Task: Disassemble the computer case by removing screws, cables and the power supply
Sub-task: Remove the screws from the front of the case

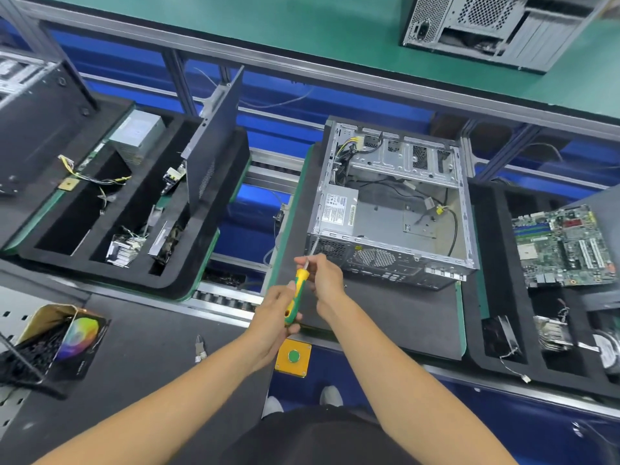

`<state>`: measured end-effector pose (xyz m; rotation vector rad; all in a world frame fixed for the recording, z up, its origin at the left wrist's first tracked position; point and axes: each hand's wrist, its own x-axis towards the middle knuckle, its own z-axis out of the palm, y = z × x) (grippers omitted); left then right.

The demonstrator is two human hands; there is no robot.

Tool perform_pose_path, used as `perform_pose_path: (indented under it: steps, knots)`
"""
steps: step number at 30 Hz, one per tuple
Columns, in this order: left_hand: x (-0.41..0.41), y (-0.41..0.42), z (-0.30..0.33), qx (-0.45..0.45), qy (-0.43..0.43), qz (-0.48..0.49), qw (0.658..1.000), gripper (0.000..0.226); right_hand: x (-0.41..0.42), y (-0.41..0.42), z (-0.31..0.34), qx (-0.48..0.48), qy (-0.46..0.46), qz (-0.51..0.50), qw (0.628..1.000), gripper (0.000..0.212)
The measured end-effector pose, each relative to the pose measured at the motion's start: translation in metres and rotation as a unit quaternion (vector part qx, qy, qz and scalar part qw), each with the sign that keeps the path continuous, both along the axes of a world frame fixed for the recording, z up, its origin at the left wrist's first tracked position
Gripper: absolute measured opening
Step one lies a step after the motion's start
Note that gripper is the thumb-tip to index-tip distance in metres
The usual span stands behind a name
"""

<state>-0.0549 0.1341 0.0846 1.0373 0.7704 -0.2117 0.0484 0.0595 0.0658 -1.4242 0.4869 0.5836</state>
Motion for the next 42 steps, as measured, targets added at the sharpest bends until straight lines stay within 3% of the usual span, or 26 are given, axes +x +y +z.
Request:
perform_pose_path:
  steps: [4,8,11,15,19,24,30,33,35,38,42]
  knots:
    - [-0.001,0.004,-0.004,0.057,-0.022,-0.027,0.998,0.039,0.000,0.005,-0.005,0.009,0.008,-0.045,0.999,0.020]
    - [0.003,0.008,-0.002,0.052,-0.001,-0.051,0.997,0.020,0.006,0.005,-0.008,-0.031,-0.008,-0.056,0.998,0.012]
    - [0.002,0.009,-0.004,0.026,0.000,-0.064,0.998,0.032,0.007,0.001,-0.008,-0.028,0.013,-0.024,0.999,0.010]
    - [0.004,0.010,-0.003,-0.015,0.010,-0.049,0.999,0.036,0.011,-0.001,-0.008,0.073,0.043,-0.022,0.996,0.030]
    - [0.005,0.013,0.001,-0.047,-0.020,-0.052,0.997,0.033,0.019,0.003,-0.005,0.038,0.015,-0.067,0.997,0.024]
    - [0.013,0.014,0.007,-0.001,-0.021,-0.048,0.999,0.048,0.023,0.008,-0.005,0.010,0.004,-0.095,0.995,0.016]
    - [0.014,0.021,-0.002,0.047,-0.011,-0.051,0.998,0.025,0.025,0.006,-0.013,-0.023,-0.021,-0.084,0.996,0.021]
    - [0.015,0.022,0.003,0.068,-0.021,-0.102,0.992,0.028,0.026,0.007,-0.009,0.014,0.007,-0.078,0.997,0.013]
    - [0.015,0.021,0.005,0.067,-0.026,-0.123,0.990,0.030,0.029,0.007,-0.009,0.064,0.036,-0.080,0.994,0.031]
    - [0.015,0.020,0.006,0.036,-0.021,-0.108,0.993,0.028,0.034,0.005,-0.009,0.071,0.052,-0.102,0.991,0.041]
    - [0.015,0.021,0.000,-0.011,0.004,-0.053,0.999,0.025,0.034,0.008,-0.003,0.072,0.055,-0.122,0.988,0.034]
